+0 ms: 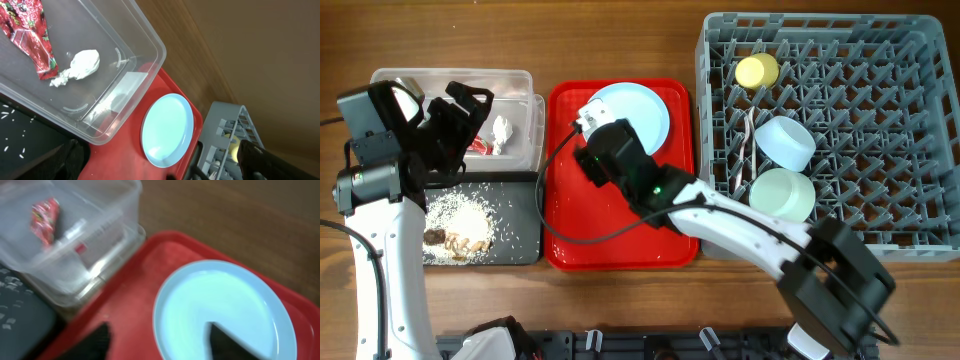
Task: Sort waste into correct bins and load items into the dishwasher rack
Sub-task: 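Swing the right gripper left to the light-blue plate on the red tray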
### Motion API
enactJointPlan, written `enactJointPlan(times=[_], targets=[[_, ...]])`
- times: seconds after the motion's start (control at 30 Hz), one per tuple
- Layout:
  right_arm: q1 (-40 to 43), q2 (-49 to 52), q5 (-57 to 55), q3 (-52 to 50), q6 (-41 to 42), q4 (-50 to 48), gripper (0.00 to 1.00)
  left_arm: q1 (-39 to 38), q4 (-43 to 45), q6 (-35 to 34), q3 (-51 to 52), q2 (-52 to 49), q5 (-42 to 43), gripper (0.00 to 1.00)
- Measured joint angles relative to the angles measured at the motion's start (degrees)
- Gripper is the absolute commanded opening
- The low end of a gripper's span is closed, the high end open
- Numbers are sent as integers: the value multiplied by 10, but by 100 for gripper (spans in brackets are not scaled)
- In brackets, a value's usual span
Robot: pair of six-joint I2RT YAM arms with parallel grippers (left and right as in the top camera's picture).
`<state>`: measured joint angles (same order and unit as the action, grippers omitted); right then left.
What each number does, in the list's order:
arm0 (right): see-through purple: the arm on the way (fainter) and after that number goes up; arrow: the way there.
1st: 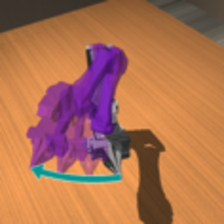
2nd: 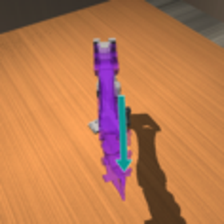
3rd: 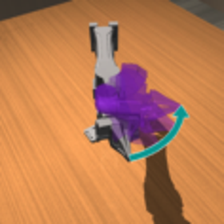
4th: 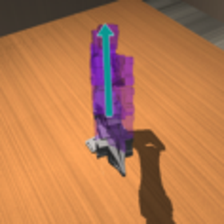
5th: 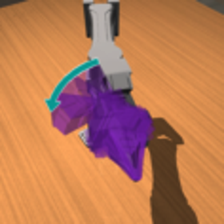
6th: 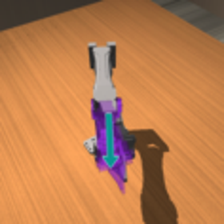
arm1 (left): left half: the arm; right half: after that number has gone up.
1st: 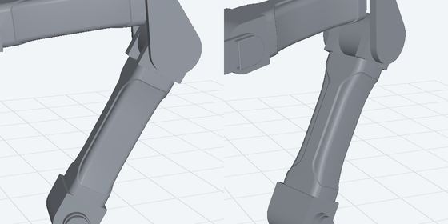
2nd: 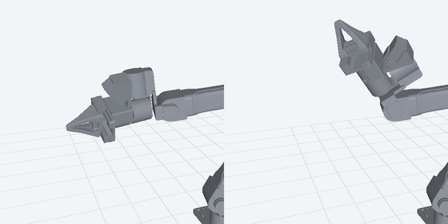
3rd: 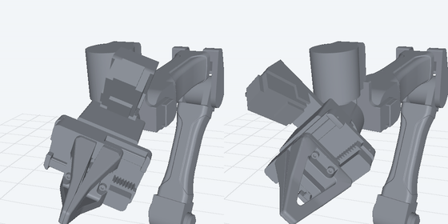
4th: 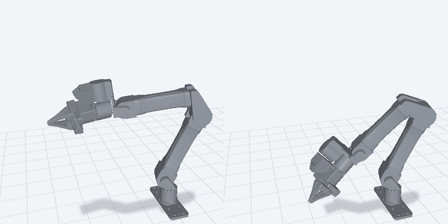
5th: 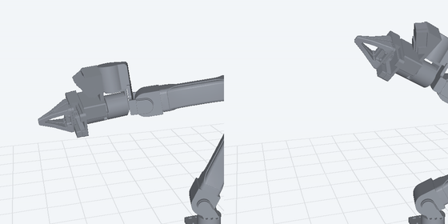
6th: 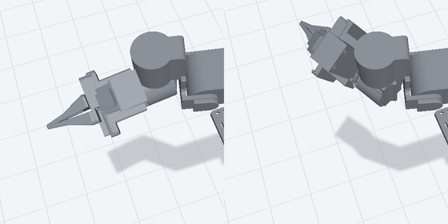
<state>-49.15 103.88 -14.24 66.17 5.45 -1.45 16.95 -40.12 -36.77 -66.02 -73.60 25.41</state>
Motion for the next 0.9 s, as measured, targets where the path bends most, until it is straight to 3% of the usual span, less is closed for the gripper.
enactJointPlan(times=[0.37, 0.9], targets=[[55, 68, 7, 0, 65, -7, 4, 0, 0, 0, 0, 0, 0, 100], [67, 97, 218, 0, 169, 94, 4, 0, 0, 0, 0, 0, 0, 100]])
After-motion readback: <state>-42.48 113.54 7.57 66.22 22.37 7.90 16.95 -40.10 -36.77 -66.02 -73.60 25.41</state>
